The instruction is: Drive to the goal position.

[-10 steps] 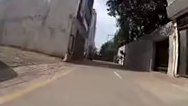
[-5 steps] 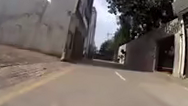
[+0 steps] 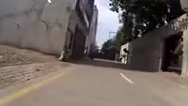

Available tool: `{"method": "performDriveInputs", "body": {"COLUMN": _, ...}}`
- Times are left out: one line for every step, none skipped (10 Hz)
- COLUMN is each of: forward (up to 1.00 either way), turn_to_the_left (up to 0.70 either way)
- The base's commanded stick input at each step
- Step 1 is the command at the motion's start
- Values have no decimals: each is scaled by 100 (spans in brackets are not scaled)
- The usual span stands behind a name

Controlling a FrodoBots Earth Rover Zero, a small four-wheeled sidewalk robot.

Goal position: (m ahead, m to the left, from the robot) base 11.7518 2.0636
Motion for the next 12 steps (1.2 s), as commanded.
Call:
{"method": "performDriveInputs", "body": {"forward": 100, "turn_to_the_left": 6}}
{"method": "performDriveInputs", "body": {"forward": 100, "turn_to_the_left": 6}}
{"method": "performDriveInputs", "body": {"forward": 100, "turn_to_the_left": 6}}
{"method": "performDriveInputs", "body": {"forward": 100, "turn_to_the_left": 6}}
{"method": "performDriveInputs", "body": {"forward": 100, "turn_to_the_left": 6}}
{"method": "performDriveInputs", "body": {"forward": 100, "turn_to_the_left": -10}}
{"method": "performDriveInputs", "body": {"forward": 100, "turn_to_the_left": -34}}
{"method": "performDriveInputs", "body": {"forward": 100, "turn_to_the_left": -9}}
{"method": "performDriveInputs", "body": {"forward": 100, "turn_to_the_left": 6}}
{"method": "performDriveInputs", "body": {"forward": 100, "turn_to_the_left": 6}}
{"method": "performDriveInputs", "body": {"forward": 100, "turn_to_the_left": 6}}
{"method": "performDriveInputs", "body": {"forward": 100, "turn_to_the_left": 6}}
